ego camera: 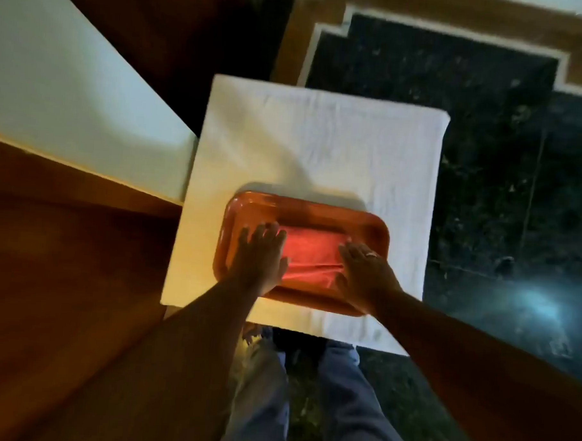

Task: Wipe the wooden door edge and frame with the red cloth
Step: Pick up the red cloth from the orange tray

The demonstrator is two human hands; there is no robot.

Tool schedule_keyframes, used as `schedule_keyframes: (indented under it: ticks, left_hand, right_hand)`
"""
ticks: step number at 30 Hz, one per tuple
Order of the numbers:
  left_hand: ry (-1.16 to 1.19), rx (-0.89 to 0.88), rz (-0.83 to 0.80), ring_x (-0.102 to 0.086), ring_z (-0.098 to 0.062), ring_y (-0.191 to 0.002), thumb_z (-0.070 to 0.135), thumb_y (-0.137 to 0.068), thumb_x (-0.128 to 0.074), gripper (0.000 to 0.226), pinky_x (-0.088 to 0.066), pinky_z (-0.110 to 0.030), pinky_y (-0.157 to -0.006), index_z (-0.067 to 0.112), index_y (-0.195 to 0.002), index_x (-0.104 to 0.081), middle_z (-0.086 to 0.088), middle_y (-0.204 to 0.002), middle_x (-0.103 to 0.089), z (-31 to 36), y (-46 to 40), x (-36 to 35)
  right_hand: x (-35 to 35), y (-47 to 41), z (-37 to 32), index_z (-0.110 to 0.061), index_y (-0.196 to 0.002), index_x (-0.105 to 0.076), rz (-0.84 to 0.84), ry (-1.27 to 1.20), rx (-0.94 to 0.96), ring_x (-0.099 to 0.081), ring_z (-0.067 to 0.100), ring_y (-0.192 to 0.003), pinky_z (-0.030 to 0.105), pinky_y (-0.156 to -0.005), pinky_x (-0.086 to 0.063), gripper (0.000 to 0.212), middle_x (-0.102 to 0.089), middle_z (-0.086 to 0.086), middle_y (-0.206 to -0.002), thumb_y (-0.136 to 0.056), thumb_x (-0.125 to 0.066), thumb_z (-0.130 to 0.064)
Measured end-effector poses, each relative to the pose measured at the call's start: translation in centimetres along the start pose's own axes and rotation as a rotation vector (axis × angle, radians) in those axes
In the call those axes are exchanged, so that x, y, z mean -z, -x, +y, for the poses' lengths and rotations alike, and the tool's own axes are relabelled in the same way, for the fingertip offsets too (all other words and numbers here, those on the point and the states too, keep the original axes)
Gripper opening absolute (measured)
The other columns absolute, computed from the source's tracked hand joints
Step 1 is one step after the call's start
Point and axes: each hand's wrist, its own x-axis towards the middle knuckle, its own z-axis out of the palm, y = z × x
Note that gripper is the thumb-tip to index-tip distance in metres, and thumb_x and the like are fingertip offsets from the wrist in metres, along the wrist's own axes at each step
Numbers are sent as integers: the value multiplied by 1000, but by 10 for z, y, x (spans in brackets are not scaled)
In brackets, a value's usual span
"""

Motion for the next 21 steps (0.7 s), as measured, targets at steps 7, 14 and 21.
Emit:
schedule_keyframes:
  ticks: [7,14,21]
  left_hand:
    - [-4,20,112,-40,-33,-139,42,-91,-60,61,-31,-55,-112,20,-145,-42,-9,-152,-45,-28,-67,-27]
    - [511,-21,34,-65,-25,-97,18,-79,-68,28,-51,-34,-80,14,-107,-64,-3,-97,-67,-46,-31,9]
    - [1119,27,112,-65,-10,-82,13,-80,-73,26,-52,-27,-69,13,-104,-65,-5,-92,-70,-51,58,141]
  right_hand:
    - [-36,-77,5,-12,-133,-45,19,70,-101,-61,40,-106,44,-84,-50,49,-53,19,-132,-91,-58,-34]
    - [11,-53,11,-18,-105,-57,-89,-537,-205,-64,29,-87,28,-65,-47,43,-61,0,-84,-71,-83,-25]
    - [143,16,-26,-13,-97,-66,241,-1187,-349,-71,40,-85,57,-76,-59,30,-73,18,-92,-78,-82,-29]
